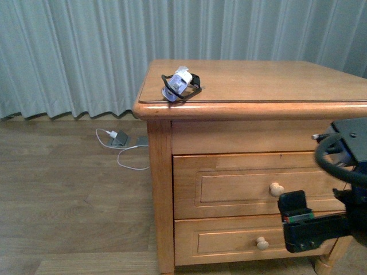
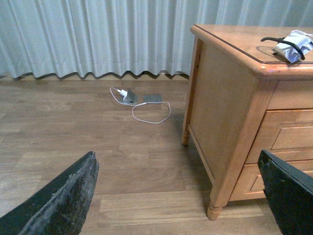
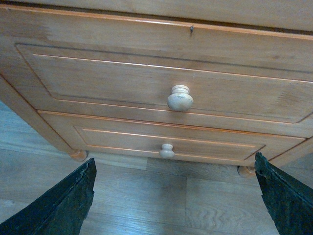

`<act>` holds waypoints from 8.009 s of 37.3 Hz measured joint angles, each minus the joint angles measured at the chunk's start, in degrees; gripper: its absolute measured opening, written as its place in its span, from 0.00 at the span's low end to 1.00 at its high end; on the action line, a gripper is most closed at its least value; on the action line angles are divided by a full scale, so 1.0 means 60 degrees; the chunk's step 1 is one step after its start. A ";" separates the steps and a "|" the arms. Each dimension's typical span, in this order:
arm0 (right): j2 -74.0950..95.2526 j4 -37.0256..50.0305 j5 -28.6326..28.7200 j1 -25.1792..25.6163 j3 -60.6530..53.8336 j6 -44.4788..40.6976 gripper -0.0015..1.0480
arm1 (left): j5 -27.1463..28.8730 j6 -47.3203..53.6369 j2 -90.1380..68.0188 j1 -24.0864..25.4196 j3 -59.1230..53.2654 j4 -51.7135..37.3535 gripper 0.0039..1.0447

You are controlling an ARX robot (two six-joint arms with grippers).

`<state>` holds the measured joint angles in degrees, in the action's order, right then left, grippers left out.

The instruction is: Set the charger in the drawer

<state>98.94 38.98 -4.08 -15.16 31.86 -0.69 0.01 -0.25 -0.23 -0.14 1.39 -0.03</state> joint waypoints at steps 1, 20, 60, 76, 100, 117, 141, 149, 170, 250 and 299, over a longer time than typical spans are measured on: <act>0.0321 0.0102 -0.0033 -0.0025 0.0178 -0.0004 0.91 | 0.0000 0.0000 0.0000 0.0000 0.0000 0.0000 0.94; 0.3668 0.0973 -0.0342 -0.0288 0.2947 -0.0313 0.91 | 0.0000 0.0000 0.0000 0.0000 0.0000 0.0000 0.94; 0.4218 0.0874 -0.0168 0.0284 0.3406 -0.0339 0.22 | 0.0000 0.0000 0.0000 0.0000 0.0000 0.0000 0.94; 0.1734 -0.0499 0.1075 0.0707 0.0645 -0.0106 0.21 | 0.0000 0.0000 0.0000 0.0000 0.0000 0.0000 0.94; -0.7322 -0.6739 0.3184 0.1745 -0.2499 0.0160 0.80 | 0.0000 0.0000 0.0000 0.0000 0.0000 0.0000 0.94; -1.1165 -0.7643 0.3566 0.2645 -0.2393 0.0991 0.91 | 0.0000 0.0000 0.0000 0.0000 0.0000 0.0000 0.94; -1.3001 -0.3694 0.0670 0.2539 -0.4674 0.0178 0.16 | 0.0000 0.0000 0.0000 0.0000 0.0000 0.0000 0.94; -1.3180 -0.3748 0.0681 0.2539 -0.4728 0.0138 0.47 | 0.0000 -0.0004 0.0000 0.0000 0.0000 0.0000 0.94; -1.3180 -0.3748 0.0678 0.2539 -0.4732 0.0142 0.91 | 0.3617 -0.1490 -0.1293 -0.1330 0.0120 -0.0841 0.94; -1.3180 -0.3748 0.0681 0.2539 -0.4732 0.0142 0.91 | -0.1126 0.2018 -1.6385 -0.4994 1.0105 -0.3577 0.22; -1.3180 -0.3748 0.0681 0.2539 -0.4732 0.0142 0.91 | 0.4058 0.0095 -0.6929 -0.3898 0.4033 -0.2379 0.94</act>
<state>19.86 16.49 0.01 0.08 3.46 0.16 24.36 0.32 -41.80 -23.53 25.58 -14.31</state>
